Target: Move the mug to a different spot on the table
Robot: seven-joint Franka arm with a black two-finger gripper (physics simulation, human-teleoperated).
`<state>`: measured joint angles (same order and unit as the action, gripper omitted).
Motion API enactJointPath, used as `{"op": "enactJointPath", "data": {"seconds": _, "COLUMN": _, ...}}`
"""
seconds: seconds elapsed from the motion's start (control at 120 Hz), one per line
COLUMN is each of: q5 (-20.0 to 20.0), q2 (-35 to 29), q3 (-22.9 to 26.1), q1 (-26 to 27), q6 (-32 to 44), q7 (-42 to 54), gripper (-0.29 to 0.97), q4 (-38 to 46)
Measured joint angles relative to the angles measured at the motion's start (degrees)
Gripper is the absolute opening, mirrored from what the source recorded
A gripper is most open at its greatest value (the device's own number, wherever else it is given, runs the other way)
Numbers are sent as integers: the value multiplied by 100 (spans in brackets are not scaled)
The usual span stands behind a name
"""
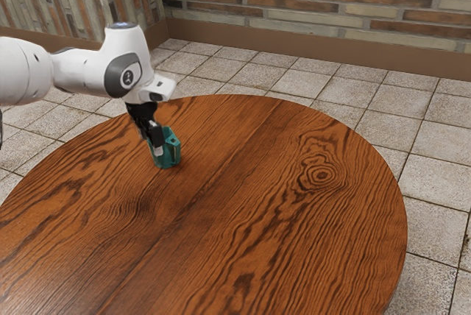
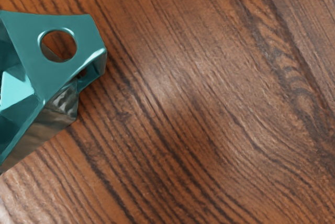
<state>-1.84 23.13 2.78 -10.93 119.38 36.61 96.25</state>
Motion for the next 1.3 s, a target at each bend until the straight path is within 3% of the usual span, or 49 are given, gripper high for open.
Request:
{"op": "enactJointPath", "data": {"seconds": 0.3, "q5": -12, "q2": 1210, "q3": 1086, "q1": -1091, "q6": 557, "q7": 1439, "gripper": 66, "q4": -1268}}
{"op": "enactJointPath", "data": {"seconds": 0.375, "q5": -247, "q2": 1399, "q3": 1727, "q1": -1419, "q6": 567, "q7": 1796, "gripper": 66, "q4": -1449}}
{"op": "enactJointPath", "data": {"seconds": 0.492, "q5": -835, "q2": 1619, "q3": 2204, "q1": -1547, "q6": 248, "q7": 2271, "gripper": 65, "q4": -1605}}
{"op": "enactJointPath", "data": {"seconds": 0.608, "q5": -1297, "q2": 1875, "q3": 2304, "q1": -1355, "q6": -7, "q7": 2610, "gripper": 65, "q4": -1632}}
{"op": "enactJointPath", "data": {"seconds": 0.817, "q5": -1636, "q2": 2123, "q3": 2319, "q1": -1136, "q6": -188, "q7": 3006, "gripper": 65, "q4": -1856}}
{"op": "enactJointPath", "data": {"seconds": 1.3, "q5": -1964, "q2": 2136, "q3": 2264, "q1": -1299, "q6": -41, "q7": 3860, "gripper": 58, "q4": -1894}}
